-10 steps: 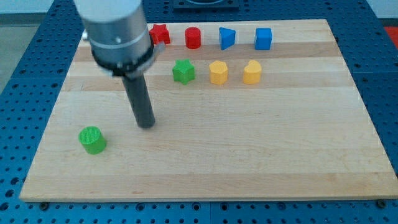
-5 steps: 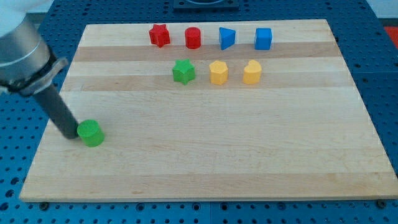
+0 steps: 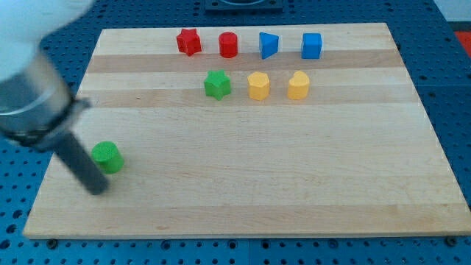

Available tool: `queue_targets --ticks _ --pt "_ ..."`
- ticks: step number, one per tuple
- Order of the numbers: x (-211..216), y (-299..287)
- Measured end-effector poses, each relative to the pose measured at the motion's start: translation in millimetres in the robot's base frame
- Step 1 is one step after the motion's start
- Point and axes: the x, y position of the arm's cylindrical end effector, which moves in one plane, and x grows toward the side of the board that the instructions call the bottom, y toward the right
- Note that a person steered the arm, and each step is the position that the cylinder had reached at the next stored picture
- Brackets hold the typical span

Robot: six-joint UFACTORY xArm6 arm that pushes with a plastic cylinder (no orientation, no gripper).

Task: Move the green circle towards the red star

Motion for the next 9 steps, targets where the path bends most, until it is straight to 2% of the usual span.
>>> queue_targets --ticks 1,2,3,4,5,6,8,9 --pt "-57.8 23.9" --pt "-29.0 32.4" --pt "-14.6 -26.4" --pt "-23.7 -66.1" --pt "-59.5 -49.2" --pt "-69.5 -5.4" --pt "-41.1 -12.7" --pt "-42.9 -1.9"
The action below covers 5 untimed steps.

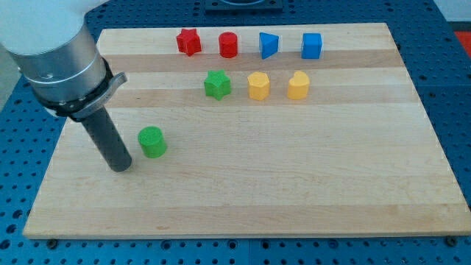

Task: Move the green circle towards the red star

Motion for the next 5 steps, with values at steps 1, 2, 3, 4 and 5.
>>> queue_targets --ticks 1,2,3,4,5 --pt "-42.4 16.5" --pt "-24.4 -2.7" --pt "-11.6 -11.1" --pt "8.0 33.1" --pt "-24.7 45.3"
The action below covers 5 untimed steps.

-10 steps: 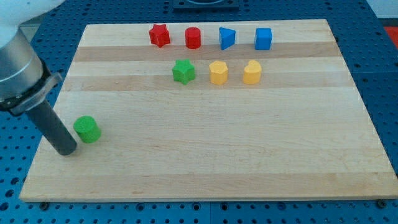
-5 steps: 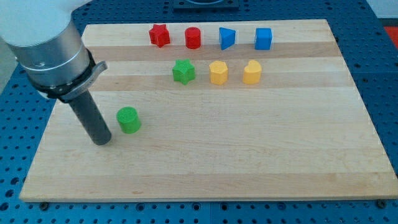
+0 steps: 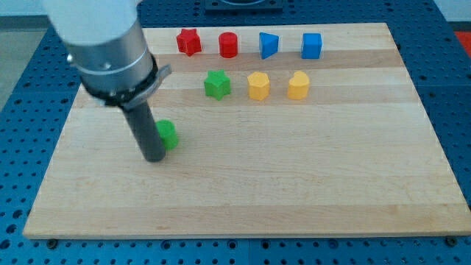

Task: Move the green circle towards the red star

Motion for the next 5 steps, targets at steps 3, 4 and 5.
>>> queue_targets --ticks 3,4,5 --pt "-42.5 -1.2" --pt "-39.8 44.9" --pt "-45.6 63.2"
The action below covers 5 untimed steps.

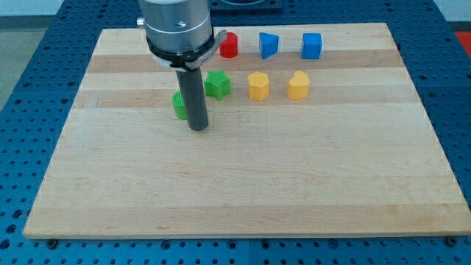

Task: Move the green circle towards the red star

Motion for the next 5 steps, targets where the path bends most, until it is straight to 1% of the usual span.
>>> queue_targets --ticks 1,3,4,5 --pt "-22.4 -10.6" --pt "-14.0 -42.6" --pt "-38.4 -52.4" --pt "-49.9 -54.7"
